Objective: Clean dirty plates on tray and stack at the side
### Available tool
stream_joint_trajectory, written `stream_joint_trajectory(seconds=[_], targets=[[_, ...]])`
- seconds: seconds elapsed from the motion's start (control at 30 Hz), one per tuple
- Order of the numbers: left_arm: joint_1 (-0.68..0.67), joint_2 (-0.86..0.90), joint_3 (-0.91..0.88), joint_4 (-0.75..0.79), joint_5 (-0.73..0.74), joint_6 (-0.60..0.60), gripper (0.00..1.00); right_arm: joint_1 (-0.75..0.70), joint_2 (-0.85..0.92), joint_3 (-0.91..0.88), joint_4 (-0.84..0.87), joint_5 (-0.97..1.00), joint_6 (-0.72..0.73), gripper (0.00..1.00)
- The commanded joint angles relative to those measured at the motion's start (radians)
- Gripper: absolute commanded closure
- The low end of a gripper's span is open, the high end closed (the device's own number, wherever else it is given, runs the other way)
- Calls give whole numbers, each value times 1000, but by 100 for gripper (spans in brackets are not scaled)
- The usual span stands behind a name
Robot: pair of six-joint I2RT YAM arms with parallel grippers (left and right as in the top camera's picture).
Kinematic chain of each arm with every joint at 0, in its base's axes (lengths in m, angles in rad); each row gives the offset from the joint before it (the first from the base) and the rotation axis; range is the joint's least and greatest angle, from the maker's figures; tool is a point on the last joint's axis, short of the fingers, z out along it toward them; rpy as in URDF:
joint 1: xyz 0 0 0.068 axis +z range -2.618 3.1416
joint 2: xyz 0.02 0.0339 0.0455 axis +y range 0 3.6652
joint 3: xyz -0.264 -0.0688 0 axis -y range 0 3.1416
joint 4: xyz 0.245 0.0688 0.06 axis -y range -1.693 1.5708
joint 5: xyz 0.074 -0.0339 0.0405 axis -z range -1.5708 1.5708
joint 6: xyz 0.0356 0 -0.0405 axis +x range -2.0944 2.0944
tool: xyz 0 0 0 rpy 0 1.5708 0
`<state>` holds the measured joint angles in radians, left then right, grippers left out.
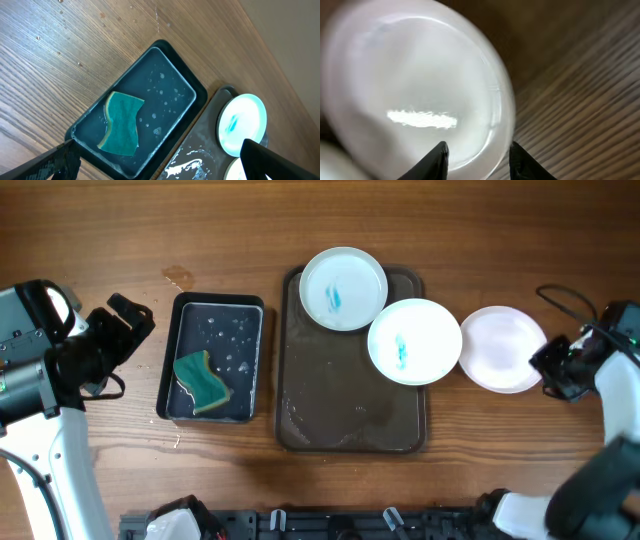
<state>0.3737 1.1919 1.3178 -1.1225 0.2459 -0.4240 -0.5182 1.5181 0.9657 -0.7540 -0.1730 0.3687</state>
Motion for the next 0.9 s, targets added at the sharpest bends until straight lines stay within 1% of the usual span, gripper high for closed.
stream_joint_trajectory(seconds=[0.0,0.03,0.1,0.13,0.17,0.23,0.3,0.4,0.53,0.57,0.6,0.63,0.73,0.8,0.87], targets=[[4,-6,17,-1,15,-2,0,84,-202,40,8,-205,-179,55],[4,-6,17,-1,15,-2,0,130,-237,40,-2,-224,-213,55],[4,-6,17,-1,15,-2,0,239,-259,40,-19,-183,-237,54],[4,-6,17,-1,15,-2,0,315,-246,34,-16,-124,-233,53],[4,-6,17,-1,15,-2,0,360,-230,26,-5,-81,-222,53],[4,-6,17,-1,15,-2,0,466,-149,5,41,47,-177,49],[4,-6,17,-1,15,-2,0,504,-62,5,92,102,-179,47],[4,-6,17,-1,15,-2,0,511,60,5,156,108,-186,47],[4,-6,17,-1,15,-2,0,511,180,5,183,108,-186,48],[4,-6,17,-1,15,-2,0,511,193,5,185,107,-185,62],[4,-6,17,-1,15,-2,0,511,197,5,175,107,-182,86],[4,-6,17,-1,15,-2,0,511,190,6,159,107,-176,96],[4,-6,17,-1,16,-2,0,512,128,23,77,107,-175,96],[4,-6,17,-1,15,-2,0,512,55,35,2,98,-175,96],[4,-6,17,-1,15,-2,0,512,-19,35,-58,36,-174,96]])
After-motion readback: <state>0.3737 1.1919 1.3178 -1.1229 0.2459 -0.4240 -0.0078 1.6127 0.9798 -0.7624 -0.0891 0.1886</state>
